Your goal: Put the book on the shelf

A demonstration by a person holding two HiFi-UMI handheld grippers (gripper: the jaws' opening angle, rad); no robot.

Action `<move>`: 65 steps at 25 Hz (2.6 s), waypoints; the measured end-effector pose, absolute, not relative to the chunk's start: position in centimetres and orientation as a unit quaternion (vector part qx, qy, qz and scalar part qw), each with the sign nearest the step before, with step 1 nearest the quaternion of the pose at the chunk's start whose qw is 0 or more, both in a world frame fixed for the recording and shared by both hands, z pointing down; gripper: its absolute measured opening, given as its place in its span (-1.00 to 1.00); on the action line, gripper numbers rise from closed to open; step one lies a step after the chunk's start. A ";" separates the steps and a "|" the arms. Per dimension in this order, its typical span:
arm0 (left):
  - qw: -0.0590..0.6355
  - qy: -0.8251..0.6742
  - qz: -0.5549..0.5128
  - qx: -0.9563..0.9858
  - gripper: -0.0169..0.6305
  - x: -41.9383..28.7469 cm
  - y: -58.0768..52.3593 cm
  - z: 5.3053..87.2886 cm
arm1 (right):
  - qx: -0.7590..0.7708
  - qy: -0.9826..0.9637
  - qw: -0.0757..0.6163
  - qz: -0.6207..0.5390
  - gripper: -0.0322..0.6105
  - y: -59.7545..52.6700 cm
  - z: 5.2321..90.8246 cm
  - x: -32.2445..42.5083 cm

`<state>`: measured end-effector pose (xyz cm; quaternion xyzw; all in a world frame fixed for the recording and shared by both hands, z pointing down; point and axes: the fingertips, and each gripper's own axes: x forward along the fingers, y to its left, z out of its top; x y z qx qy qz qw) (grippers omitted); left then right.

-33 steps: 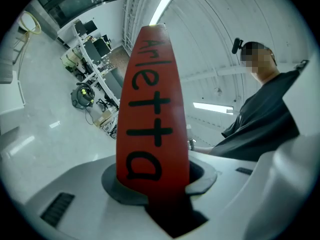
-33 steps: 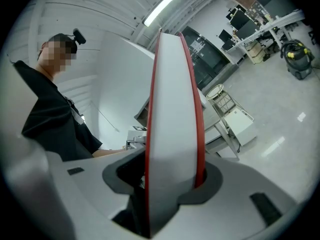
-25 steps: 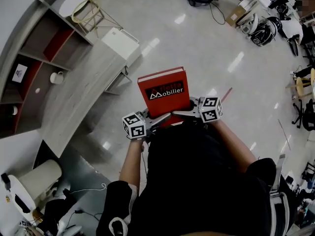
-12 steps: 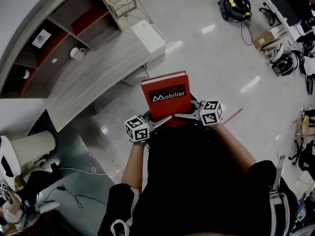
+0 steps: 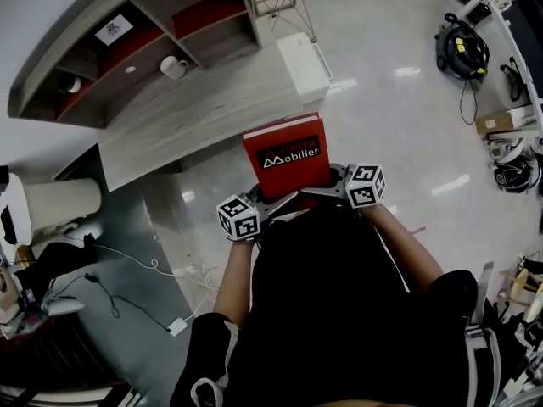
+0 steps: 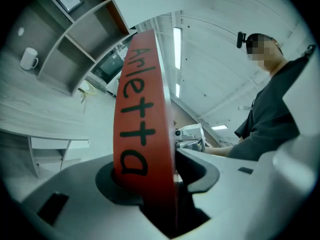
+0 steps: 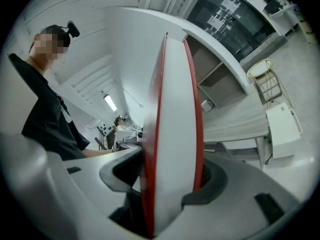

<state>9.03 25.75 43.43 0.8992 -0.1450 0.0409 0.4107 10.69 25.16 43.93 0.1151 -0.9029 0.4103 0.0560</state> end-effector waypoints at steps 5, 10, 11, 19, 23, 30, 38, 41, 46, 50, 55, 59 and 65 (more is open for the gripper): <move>0.410 -0.186 0.050 0.891 -0.33 9.2 20.9 43.6 | 0.081 -0.908 0.070 0.406 -0.15 20.1 44.1 10.8; 0.406 -0.224 0.063 0.884 -0.32 9.2 16.3 43.7 | 0.074 -0.913 0.085 0.392 -0.03 15.1 44.6 11.1; 0.409 -0.227 0.059 0.882 -0.32 9.3 15.6 43.6 | 0.070 -0.913 0.084 0.393 -0.03 14.3 44.5 11.2; 0.403 -0.253 0.076 0.876 -0.31 9.4 10.7 43.8 | 0.030 -0.917 0.088 0.388 -0.05 9.4 44.7 11.4; 0.408 -0.270 0.079 0.869 -0.30 8.7 9.0 44.1 | 0.023 -0.918 0.096 0.383 -0.06 7.7 44.9 10.8; 0.393 -0.321 0.095 0.857 -0.15 7.6 5.6 44.9 | 0.009 -0.924 0.107 0.366 -0.10 4.5 45.3 10.3; 0.385 -0.346 0.117 0.847 -0.05 4.5 1.6 46.9 | 0.015 -0.923 0.124 0.364 -0.09 0.5 47.1 7.6; 0.388 -0.351 0.117 0.844 -0.03 2.7 -0.4 48.3 | 0.020 -0.919 0.132 0.372 -0.09 -1.5 48.5 6.0; 0.393 -0.354 0.120 0.840 0.00 0.0 -4.0 50.4 | 0.035 -0.917 0.150 0.368 -0.09 -5.0 50.5 3.4; 0.389 -0.351 0.137 0.841 0.01 -2.5 -6.9 51.9 | 0.054 -0.916 0.166 0.362 -0.05 -7.9 51.9 1.2; 0.386 -0.343 0.152 0.843 0.02 -4.8 -10.2 53.9 | 0.074 -0.911 0.176 0.365 -0.02 -11.1 54.0 -1.0; 0.386 -0.336 0.161 0.844 0.02 -6.6 -12.1 55.4 | 0.088 -0.907 0.187 0.367 0.00 -13.1 55.6 -2.6; 0.388 -0.324 0.182 0.844 0.03 -7.0 -14.5 57.9 | 0.107 -0.904 0.206 0.360 0.03 -15.4 58.2 -2.8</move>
